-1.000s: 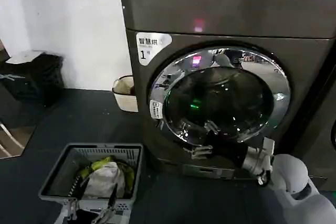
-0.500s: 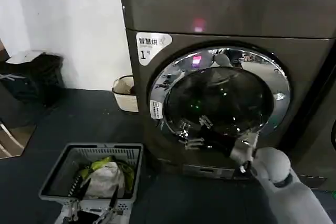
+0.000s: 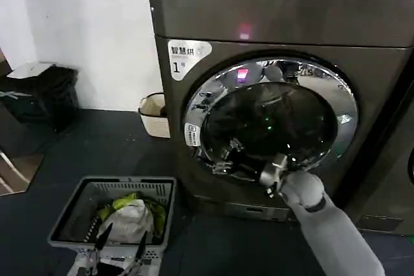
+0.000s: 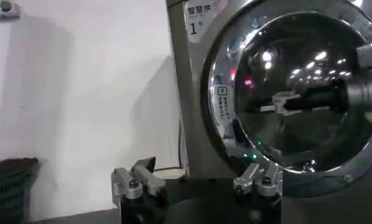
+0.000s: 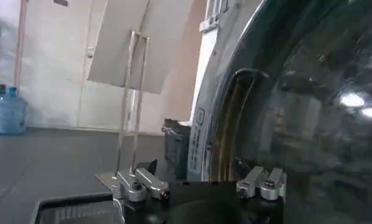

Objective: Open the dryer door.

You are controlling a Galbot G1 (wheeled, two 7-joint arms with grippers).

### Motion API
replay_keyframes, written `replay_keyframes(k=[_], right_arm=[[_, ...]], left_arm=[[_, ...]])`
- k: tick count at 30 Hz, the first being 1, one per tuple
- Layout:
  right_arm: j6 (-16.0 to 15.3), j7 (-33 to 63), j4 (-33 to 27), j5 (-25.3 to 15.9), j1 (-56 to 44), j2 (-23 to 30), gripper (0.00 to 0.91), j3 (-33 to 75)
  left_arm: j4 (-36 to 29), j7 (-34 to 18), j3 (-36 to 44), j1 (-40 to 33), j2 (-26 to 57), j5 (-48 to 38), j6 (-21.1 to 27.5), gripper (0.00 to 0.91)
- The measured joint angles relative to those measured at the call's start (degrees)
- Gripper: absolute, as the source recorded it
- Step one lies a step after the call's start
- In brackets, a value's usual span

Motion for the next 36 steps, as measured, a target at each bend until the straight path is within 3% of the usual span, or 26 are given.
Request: replay_keyframes(k=[13, 23, 31, 36], right_arm=[[-0.32, -2.93, -1.42, 0.53, 1.90, 0.83, 0.907, -1.64], [-1.07, -9.31, 2.14, 3.56, -0.73, -2.81, 0.907, -0.25], [-4.41, -17.51, 7.77, 7.00, -4.82, -6.78, 0.907, 2.59], [-6.05, -23.86, 11.62, 7.71, -8.20, -9.90, 0.907, 4.78]], left_arm=[[-1.13, -0.96, 0.31, 0.43, -0.66, 0.82, 0.87, 0.907], [-1.96, -3.23, -0.85, -2.47, 1.31, -3.50, 12.39, 0.907], [-1.57, -7.18, -3.57, -6.49, 5.64, -13.78, 20.30, 0.907], [0.23, -7.11, -6.39, -9.84, 10.25, -19.90, 21.06, 0.907]])
